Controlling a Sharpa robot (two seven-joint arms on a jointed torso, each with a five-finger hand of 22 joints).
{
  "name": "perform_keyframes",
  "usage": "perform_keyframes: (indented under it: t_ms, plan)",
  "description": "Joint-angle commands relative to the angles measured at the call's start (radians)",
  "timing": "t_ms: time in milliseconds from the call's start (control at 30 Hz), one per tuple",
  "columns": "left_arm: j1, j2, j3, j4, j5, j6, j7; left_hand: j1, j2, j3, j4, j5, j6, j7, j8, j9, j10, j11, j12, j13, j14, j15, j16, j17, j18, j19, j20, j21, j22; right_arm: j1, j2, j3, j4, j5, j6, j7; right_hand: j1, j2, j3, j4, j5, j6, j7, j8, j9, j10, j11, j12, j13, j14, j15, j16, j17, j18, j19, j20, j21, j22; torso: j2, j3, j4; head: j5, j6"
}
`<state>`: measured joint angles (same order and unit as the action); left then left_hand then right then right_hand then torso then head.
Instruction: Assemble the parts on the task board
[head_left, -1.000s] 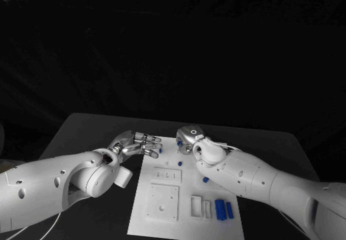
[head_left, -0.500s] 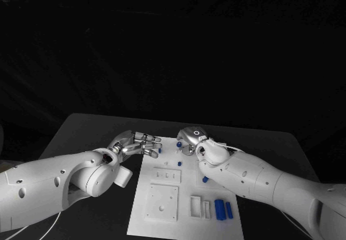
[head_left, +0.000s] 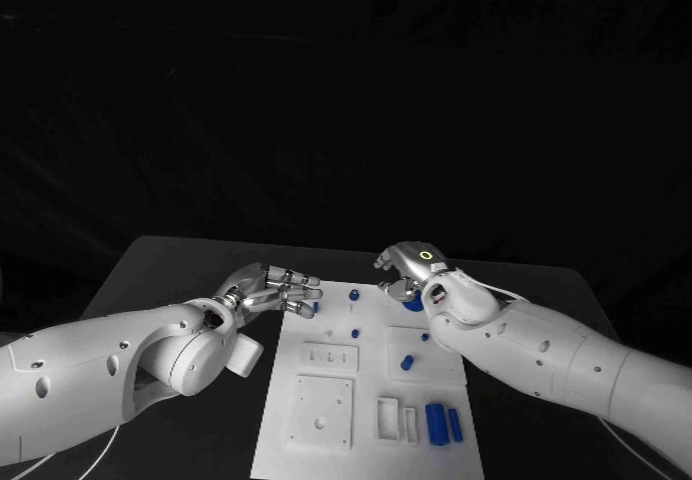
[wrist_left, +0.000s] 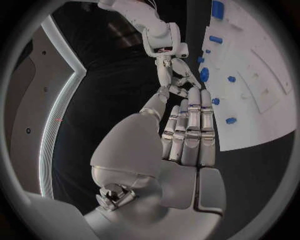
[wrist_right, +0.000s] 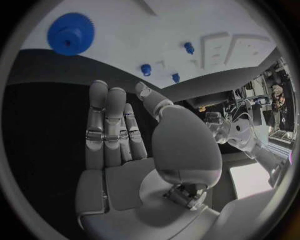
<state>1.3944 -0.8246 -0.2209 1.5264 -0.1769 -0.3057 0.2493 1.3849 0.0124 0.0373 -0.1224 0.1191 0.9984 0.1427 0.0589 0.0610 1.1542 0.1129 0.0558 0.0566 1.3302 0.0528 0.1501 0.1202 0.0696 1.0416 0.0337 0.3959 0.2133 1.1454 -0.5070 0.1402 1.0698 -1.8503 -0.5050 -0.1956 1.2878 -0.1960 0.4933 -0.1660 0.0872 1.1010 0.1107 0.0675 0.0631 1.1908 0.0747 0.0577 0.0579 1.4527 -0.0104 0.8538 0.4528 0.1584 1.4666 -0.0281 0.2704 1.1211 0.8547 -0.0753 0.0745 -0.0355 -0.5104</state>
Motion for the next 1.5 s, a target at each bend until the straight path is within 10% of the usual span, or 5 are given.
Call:
perform_keyframes:
  t_ms: [33, 300, 433, 833, 1500]
  plan:
    - [0.004, -0.001, 0.000, -0.004, -0.002, 0.007, 0.009, -0.004, 0.000, 0.000, -0.005, 0.002, 0.003, 0.006, 0.004, 0.002, -0.009, -0.001, 0.004, 0.002, -0.009, 0.001, 0.003, -0.002, -0.006, -0.007, 0.002, 0.001, -0.001, -0.003, -0.042, 0.016, 0.033, 0.061, -0.002, 0.008, -0.021, -0.005, 0.033, -0.006, 0.043, 0.035, -0.002, -0.005, 0.001, 0.060, -0.015, 0.002, 0.001, -0.001, -0.016, 0.020, 0.014, -0.032, 0.031, -0.016, 0.027, 0.022, -0.007, 0.0085, -0.0133, 0.003, 0.001]
    - [0.004, -0.001, -0.002, -0.026, -0.001, 0.025, 0.021, 0.000, -0.005, -0.001, -0.010, 0.002, 0.002, 0.007, 0.004, 0.002, -0.011, 0.000, 0.004, 0.002, -0.010, 0.001, 0.002, -0.002, -0.006, -0.007, 0.002, 0.001, -0.001, -0.018, -0.104, 0.050, 0.044, 0.125, 0.080, 0.041, -0.034, 0.004, -0.205, 0.011, 0.103, 0.026, -0.023, 0.000, 0.003, 0.241, -0.083, 0.118, 0.079, -0.010, -0.070, 0.024, 0.043, -0.073, 0.020, -0.069, 0.033, 0.047, -0.019, 0.0202, -0.0301, 0.014, -0.001]
    - [0.004, 0.002, -0.003, -0.035, -0.001, 0.030, 0.024, 0.000, -0.005, -0.001, -0.011, 0.003, 0.002, 0.007, 0.004, 0.002, -0.012, 0.000, 0.004, 0.002, -0.010, 0.001, 0.002, -0.002, -0.006, -0.007, 0.002, 0.002, -0.001, -0.023, -0.110, 0.054, 0.031, 0.144, 0.136, 0.048, 0.008, 0.034, -0.363, 0.009, 0.114, -0.021, -0.026, -0.005, 0.001, 0.018, -0.095, 0.645, 0.599, -0.017, -0.080, 0.068, 0.115, -0.094, 0.034, -0.087, 0.151, 0.112, -0.018, 0.0259, -0.0316, 0.017, -0.003]
    - [0.002, 0.011, -0.004, -0.047, -0.001, 0.039, 0.025, 0.000, -0.005, -0.001, -0.011, 0.003, 0.002, 0.007, 0.004, 0.002, -0.012, 0.000, 0.004, 0.002, -0.010, 0.001, 0.002, -0.002, -0.006, -0.007, 0.002, 0.002, -0.001, -0.037, -0.063, 0.057, -0.070, 0.180, 0.206, 0.043, 0.011, 0.036, -0.393, 0.046, 0.152, -0.068, -0.019, -0.005, 0.001, 0.019, -0.087, 0.965, 1.040, -0.018, -0.069, 0.178, 0.514, -0.074, 0.040, -0.070, 0.474, 0.280, -0.017, 0.0213, -0.0267, 0.024, -0.004]
    - [0.000, 0.016, -0.004, -0.042, -0.003, 0.043, 0.022, -0.003, -0.002, -0.002, -0.015, 0.003, 0.000, 0.007, 0.004, 0.002, -0.013, 0.001, 0.004, 0.002, -0.010, 0.002, 0.002, -0.003, -0.006, -0.009, 0.002, 0.003, 0.000, -0.052, 0.009, 0.057, -0.166, 0.196, 0.206, 0.048, 0.002, 0.046, -0.370, 0.040, 0.162, -0.057, -0.013, -0.005, 0.001, 0.042, -0.079, 1.003, 1.091, -0.007, -0.063, 0.186, 0.585, -0.073, 0.030, -0.064, 0.550, 0.289, -0.012, 0.0236, -0.0226, 0.019, -0.008]
